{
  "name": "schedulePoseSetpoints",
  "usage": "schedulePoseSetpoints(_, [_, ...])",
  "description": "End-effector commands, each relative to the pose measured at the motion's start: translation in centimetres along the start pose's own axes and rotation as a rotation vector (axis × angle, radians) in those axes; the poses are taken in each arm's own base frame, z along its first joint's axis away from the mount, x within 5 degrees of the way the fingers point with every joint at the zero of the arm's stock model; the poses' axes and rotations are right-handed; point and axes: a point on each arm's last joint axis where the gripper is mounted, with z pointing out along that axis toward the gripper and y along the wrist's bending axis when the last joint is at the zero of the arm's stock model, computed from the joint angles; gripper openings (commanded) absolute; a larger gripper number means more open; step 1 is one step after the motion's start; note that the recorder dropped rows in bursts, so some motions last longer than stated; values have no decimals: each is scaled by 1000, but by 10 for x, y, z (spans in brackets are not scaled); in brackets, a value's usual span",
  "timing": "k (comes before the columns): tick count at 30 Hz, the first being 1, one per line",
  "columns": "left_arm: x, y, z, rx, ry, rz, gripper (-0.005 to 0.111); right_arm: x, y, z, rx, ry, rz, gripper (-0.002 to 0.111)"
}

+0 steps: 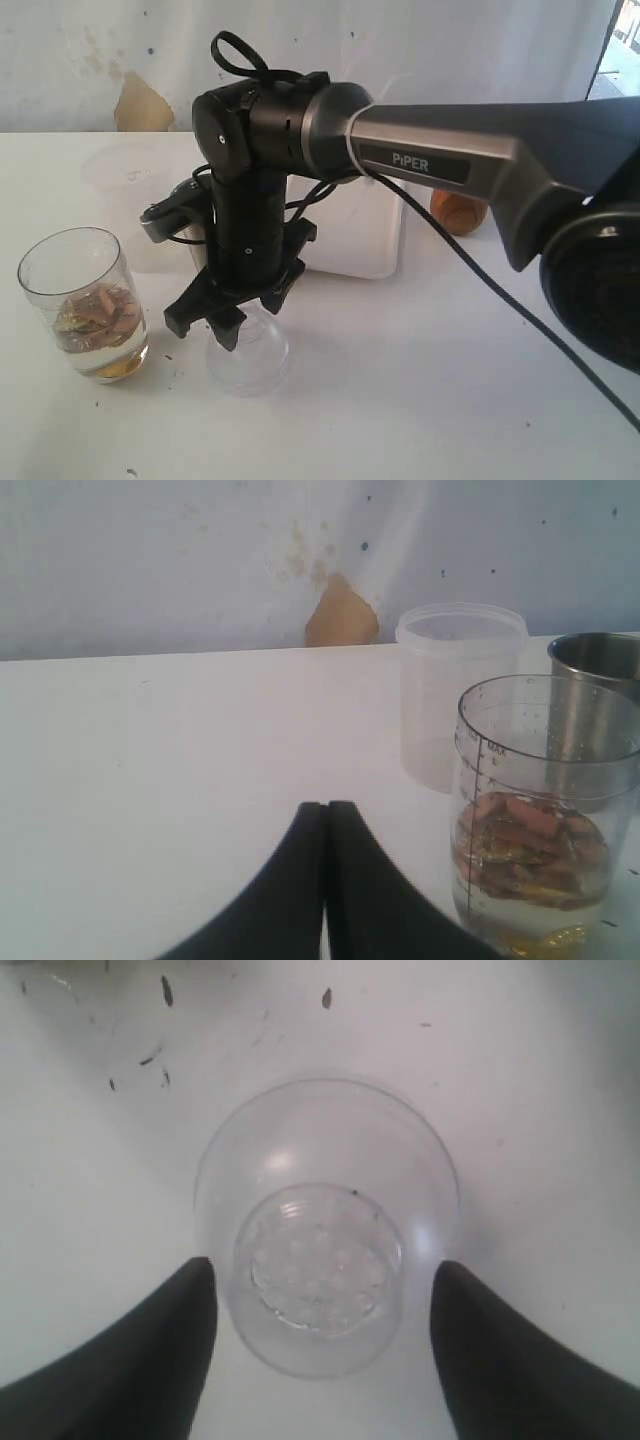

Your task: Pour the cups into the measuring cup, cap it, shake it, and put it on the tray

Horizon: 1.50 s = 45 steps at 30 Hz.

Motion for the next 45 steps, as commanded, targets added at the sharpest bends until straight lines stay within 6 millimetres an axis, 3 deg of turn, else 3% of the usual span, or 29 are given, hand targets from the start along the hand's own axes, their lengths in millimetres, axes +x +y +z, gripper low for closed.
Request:
schedulePoseSetpoints(1, [-1,0,0,1,-10,-7,0,-1,-1,-4,-7,-9,26,51])
schedulePoseSetpoints(3, [-1,0,0,1,-10,-7,0,2,0,-4,-18,14,30,40])
schedulePoseSetpoints(5, [-1,0,0,1,-10,-7,0,2,0,-5,-12,16,21,18])
schedulePoseSetpoints(6, [-1,0,0,1,-10,-7,0,2,0,-7,-13,10,-3,-1])
schedulePoseSetpoints(9, [-1,0,0,1,-10,-7,0,4,2,-26,-12,-32,-2,0])
schedulePoseSetpoints(14, [-1,0,0,1,-10,-7,0,17,10,-101,-18,-199,102,0])
schedulePoseSetpoints(17, [-1,0,0,1,-10,-7,0,24,26,-142,-35,-305,109,0])
schedulePoseSetpoints(19, [-1,0,0,1,-10,-7,0,21,41,-157,-56,-359,102,0])
schedulePoseSetpoints(25, [-1,0,0,1,-10,-7,0,4,66,-163,-88,-411,61,0])
schedulePoseSetpoints(32, [-1,0,0,1,-10,-7,0,-11,70,-162,-125,-443,67,0])
schedulePoseSetpoints(45, [-1,0,0,1,-10,-7,0,-30,71,-141,-146,-430,71,0])
